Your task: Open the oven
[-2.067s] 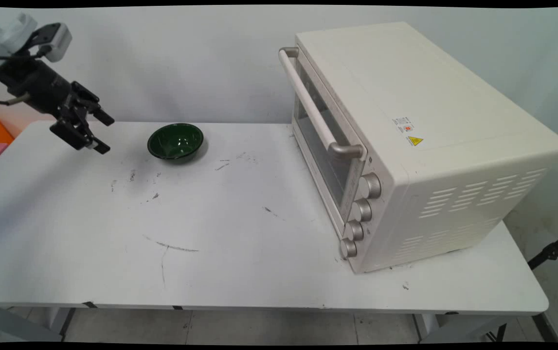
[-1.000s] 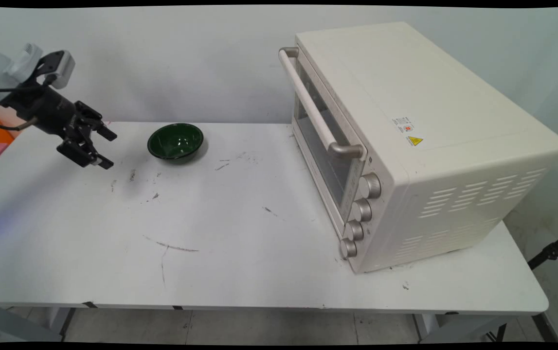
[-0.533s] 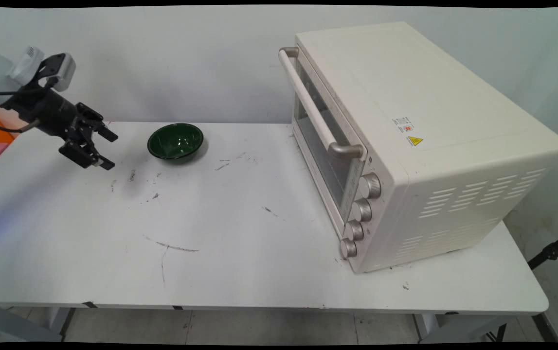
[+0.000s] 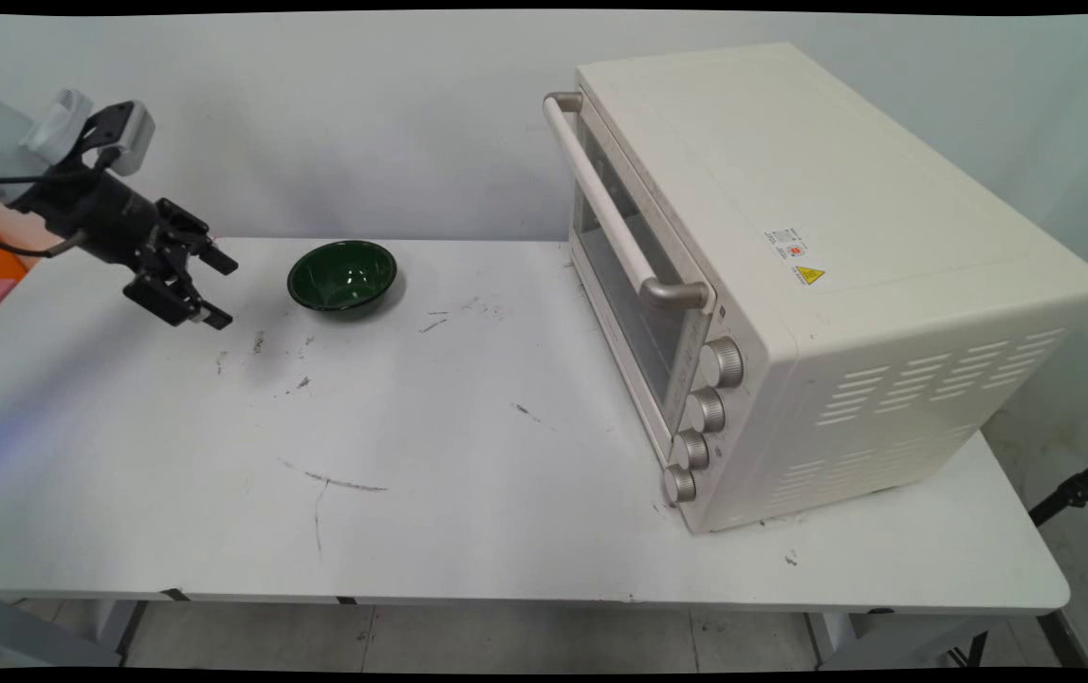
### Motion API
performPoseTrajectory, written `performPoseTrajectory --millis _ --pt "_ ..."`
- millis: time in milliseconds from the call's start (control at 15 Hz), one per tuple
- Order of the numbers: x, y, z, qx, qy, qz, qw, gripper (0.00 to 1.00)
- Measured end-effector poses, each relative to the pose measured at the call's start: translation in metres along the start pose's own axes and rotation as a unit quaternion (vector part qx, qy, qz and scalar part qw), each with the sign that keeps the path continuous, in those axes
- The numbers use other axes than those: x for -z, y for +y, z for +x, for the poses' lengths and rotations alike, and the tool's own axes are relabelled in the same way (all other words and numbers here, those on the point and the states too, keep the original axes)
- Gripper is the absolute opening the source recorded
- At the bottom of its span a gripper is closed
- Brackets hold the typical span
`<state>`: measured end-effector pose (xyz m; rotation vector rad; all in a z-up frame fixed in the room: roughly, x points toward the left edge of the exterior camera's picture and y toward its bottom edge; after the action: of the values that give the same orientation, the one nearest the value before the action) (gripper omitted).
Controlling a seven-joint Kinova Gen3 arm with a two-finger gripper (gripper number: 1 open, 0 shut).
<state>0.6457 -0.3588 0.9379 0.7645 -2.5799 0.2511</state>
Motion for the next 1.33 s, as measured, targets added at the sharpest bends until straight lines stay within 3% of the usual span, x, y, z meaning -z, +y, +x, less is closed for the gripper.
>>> performPoseTrajectory --millis 533,933,1333 --pt "0.008 0.012 0.052 0.008 0.051 -0.008 0.9987 1.0" --pt "0.014 0.019 0.104 0.012 0.105 -0.016 0.9943 1.0" --pt "0.021 0.025 0.146 0.008 0.141 -0.018 0.9898 1.0"
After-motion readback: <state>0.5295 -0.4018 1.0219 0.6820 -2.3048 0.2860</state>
